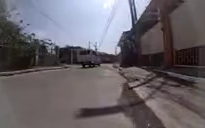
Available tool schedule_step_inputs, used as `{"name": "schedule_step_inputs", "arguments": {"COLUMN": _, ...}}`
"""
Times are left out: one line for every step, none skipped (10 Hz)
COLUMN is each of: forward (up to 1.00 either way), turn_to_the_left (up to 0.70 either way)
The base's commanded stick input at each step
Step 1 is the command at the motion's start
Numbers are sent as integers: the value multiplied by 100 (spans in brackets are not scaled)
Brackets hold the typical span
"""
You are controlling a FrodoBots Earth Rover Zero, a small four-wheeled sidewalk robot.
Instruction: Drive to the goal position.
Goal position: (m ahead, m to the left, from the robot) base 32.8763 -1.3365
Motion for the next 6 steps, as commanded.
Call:
{"name": "schedule_step_inputs", "arguments": {"forward": 100, "turn_to_the_left": 0}}
{"name": "schedule_step_inputs", "arguments": {"forward": 100, "turn_to_the_left": 0}}
{"name": "schedule_step_inputs", "arguments": {"forward": 100, "turn_to_the_left": 0}}
{"name": "schedule_step_inputs", "arguments": {"forward": 100, "turn_to_the_left": 0}}
{"name": "schedule_step_inputs", "arguments": {"forward": 100, "turn_to_the_left": 0}}
{"name": "schedule_step_inputs", "arguments": {"forward": 100, "turn_to_the_left": 0}}
